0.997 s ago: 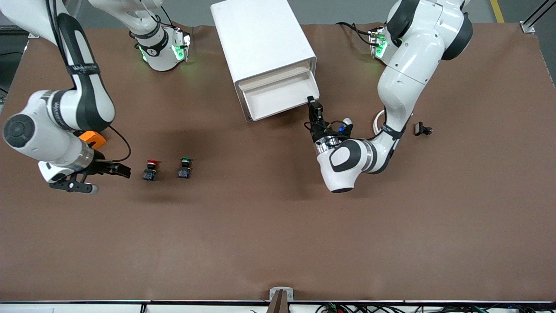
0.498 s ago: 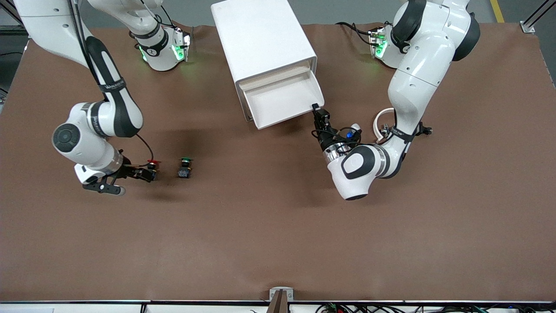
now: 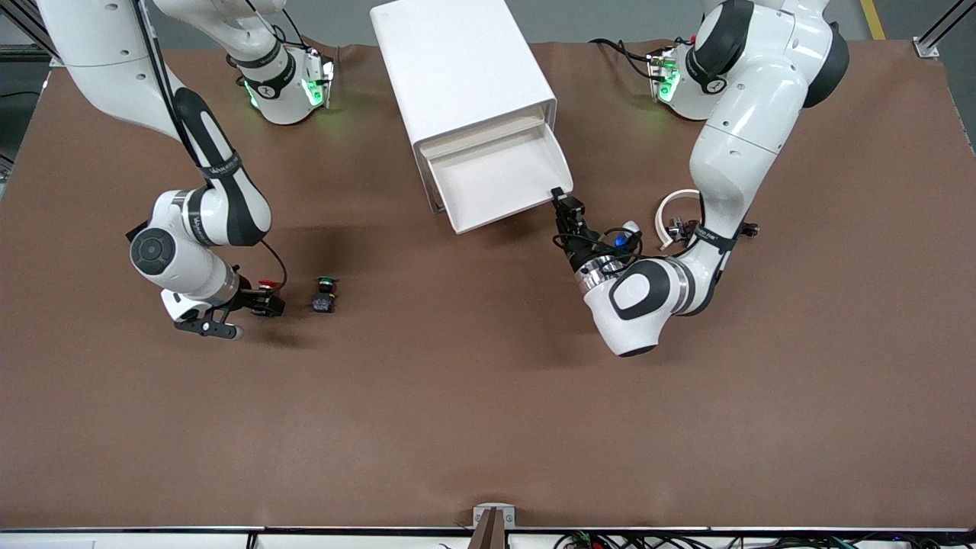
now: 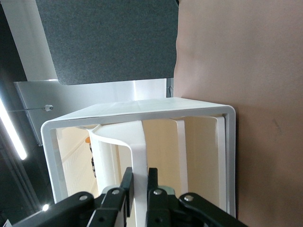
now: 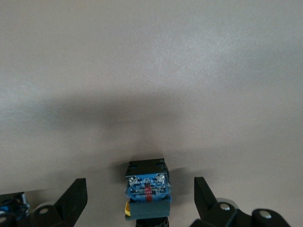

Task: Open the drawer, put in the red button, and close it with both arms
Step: 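Carry the red button with the right gripper over the open drawer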

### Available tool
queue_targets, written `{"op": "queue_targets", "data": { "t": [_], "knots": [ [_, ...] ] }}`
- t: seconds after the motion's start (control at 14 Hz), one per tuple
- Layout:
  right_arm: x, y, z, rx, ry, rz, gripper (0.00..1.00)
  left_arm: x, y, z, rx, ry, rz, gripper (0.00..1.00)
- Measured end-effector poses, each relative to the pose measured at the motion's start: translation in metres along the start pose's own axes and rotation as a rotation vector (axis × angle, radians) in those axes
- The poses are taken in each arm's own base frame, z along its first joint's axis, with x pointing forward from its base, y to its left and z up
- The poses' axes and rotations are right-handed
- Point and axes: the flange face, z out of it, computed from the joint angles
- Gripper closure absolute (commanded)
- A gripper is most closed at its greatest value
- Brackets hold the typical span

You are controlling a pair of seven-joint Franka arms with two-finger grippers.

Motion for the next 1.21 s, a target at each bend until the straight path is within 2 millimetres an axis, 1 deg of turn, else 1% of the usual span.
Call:
{"op": "queue_targets", "data": {
  "t": [0.14, 0.21, 0.28, 0.36, 0.43, 0.5, 0.57, 0.64, 0.78, 0.85, 0.93, 1.0, 1.07, 1.21],
  "knots": [
    [-0.001, 0.001, 0.006, -0.003, -0.012, 0.002, 0.0, 0.003, -0.001, -0.006, -0.005, -0.013, 0.002, 0.86],
    [-0.002, 0.002, 0.008, -0.005, -0.02, 0.003, 0.17, 0.004, -0.001, -0.01, -0.008, -0.018, 0.002, 0.86],
    [-0.004, 0.002, 0.01, -0.008, -0.034, 0.004, 0.54, 0.005, -0.001, -0.012, -0.01, -0.022, 0.003, 0.86],
    [-0.005, 0.003, 0.011, -0.011, -0.047, 0.004, 0.75, 0.006, -0.001, -0.012, -0.011, -0.024, 0.003, 0.84],
    [-0.006, 0.003, 0.012, -0.013, -0.056, 0.003, 0.85, 0.006, -0.001, -0.013, -0.012, -0.024, 0.003, 0.79],
    [-0.007, 0.003, 0.012, -0.014, -0.06, 0.003, 1.0, 0.006, -0.001, -0.014, -0.018, -0.03, 0.003, 0.56],
    [-0.007, 0.003, 0.012, -0.014, -0.062, 0.003, 1.0, 0.006, -0.001, -0.015, -0.019, -0.032, 0.003, 0.24],
    [-0.007, 0.003, 0.012, -0.014, -0.063, 0.004, 1.0, 0.008, 0.0, -0.018, -0.02, -0.037, 0.003, 0.02],
    [-0.005, 0.002, 0.009, -0.016, -0.084, 0.006, 1.0, 0.013, 0.0, -0.023, -0.019, -0.048, 0.003, 0.0],
    [-0.002, 0.001, 0.004, -0.017, -0.103, 0.009, 1.0, 0.014, 0.0, -0.025, -0.019, -0.05, 0.002, 0.0],
    [0.003, -0.001, -0.007, -0.014, -0.122, 0.015, 1.0, 0.015, 0.0, -0.025, -0.019, -0.051, 0.003, 0.0],
    [0.01, -0.003, -0.023, -0.006, -0.141, 0.026, 1.0, 0.014, 0.0, -0.025, -0.019, -0.05, 0.003, 0.0],
    [0.016, -0.006, -0.044, 0.001, -0.162, 0.046, 1.0, 0.014, 0.0, -0.025, -0.019, -0.05, 0.003, 0.0],
    [0.026, -0.014, -0.099, 0.006, -0.196, 0.102, 1.0, 0.014, -0.001, -0.025, -0.019, -0.05, 0.006, 0.0]
  ]
}}
